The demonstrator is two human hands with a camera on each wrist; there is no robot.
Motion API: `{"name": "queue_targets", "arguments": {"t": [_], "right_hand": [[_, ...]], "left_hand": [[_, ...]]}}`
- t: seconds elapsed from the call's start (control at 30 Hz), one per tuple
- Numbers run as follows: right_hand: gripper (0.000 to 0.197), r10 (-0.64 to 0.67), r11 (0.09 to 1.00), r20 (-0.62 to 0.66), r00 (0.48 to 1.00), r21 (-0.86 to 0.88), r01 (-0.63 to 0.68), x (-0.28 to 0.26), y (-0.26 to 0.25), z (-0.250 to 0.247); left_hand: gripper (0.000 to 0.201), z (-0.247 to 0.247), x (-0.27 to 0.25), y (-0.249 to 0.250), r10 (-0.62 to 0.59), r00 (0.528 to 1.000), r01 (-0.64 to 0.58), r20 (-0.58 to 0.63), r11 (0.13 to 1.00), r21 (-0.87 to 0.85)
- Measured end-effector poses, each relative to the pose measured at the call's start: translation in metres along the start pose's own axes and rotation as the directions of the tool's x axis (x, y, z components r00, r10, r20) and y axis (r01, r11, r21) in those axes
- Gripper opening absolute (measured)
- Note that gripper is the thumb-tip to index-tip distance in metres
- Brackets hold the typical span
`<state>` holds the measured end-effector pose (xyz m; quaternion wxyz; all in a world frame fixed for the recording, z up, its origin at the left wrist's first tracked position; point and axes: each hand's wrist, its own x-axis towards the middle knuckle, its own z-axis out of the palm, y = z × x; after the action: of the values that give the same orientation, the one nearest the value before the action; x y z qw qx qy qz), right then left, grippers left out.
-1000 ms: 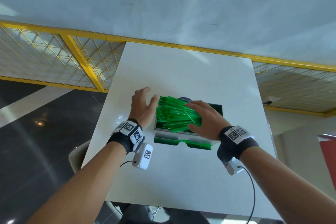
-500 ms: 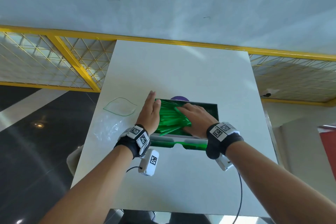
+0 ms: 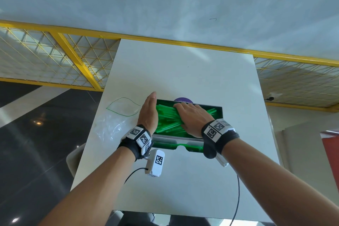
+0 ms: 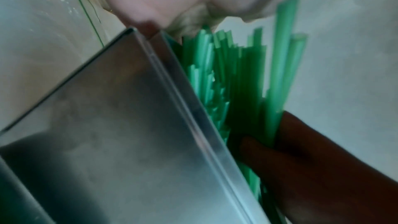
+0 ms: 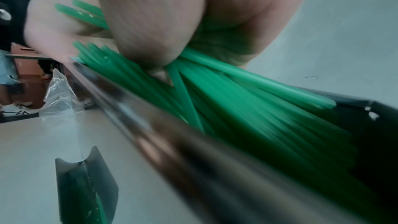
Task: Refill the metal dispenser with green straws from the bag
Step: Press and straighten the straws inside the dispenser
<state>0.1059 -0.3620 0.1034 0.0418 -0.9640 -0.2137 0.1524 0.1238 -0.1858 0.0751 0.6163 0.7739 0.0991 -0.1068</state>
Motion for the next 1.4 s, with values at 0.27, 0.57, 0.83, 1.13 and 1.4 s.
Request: {"name": "queue_targets", "arguments": {"t": [0.27,0.57,0.83,1.13,1.4], "right_hand": [[0.085,0.100,0.973,0.064,0.993,0.202,-0.111,-0.002,0.008,-0.007],[0.077,0.121,0.933,0.140,0.983,0.322,-0.161,-0.007,0.025,0.001],[0.072,0.050,0.916,0.080,0.996,0.393,-0.078,0.012,0.011,-0.001],[0.053,0.110,0.891,-0.070,0.991,0.449,-0.067,-0.010,0.024,-0.002],[0.040,0.177,0.865,-0.169,0.970,0.497,-0.072,-0.019,0.029,0.006]], "left_hand": [[0.058,0.010,-0.001,-0.010,0.062,0.995,-0.075,0.073,0.979,0.189],[0.066,0.010,0.003,-0.003,0.077,0.993,-0.089,0.089,0.986,0.141],[0.065,-0.003,0.002,0.003,0.019,0.997,-0.028,0.075,0.993,0.113],[0.058,0.003,0.002,0.009,0.019,0.996,-0.032,0.092,0.989,0.143],[0.073,0.006,0.004,0.003,0.015,0.996,-0.029,0.086,0.988,0.154]]}}
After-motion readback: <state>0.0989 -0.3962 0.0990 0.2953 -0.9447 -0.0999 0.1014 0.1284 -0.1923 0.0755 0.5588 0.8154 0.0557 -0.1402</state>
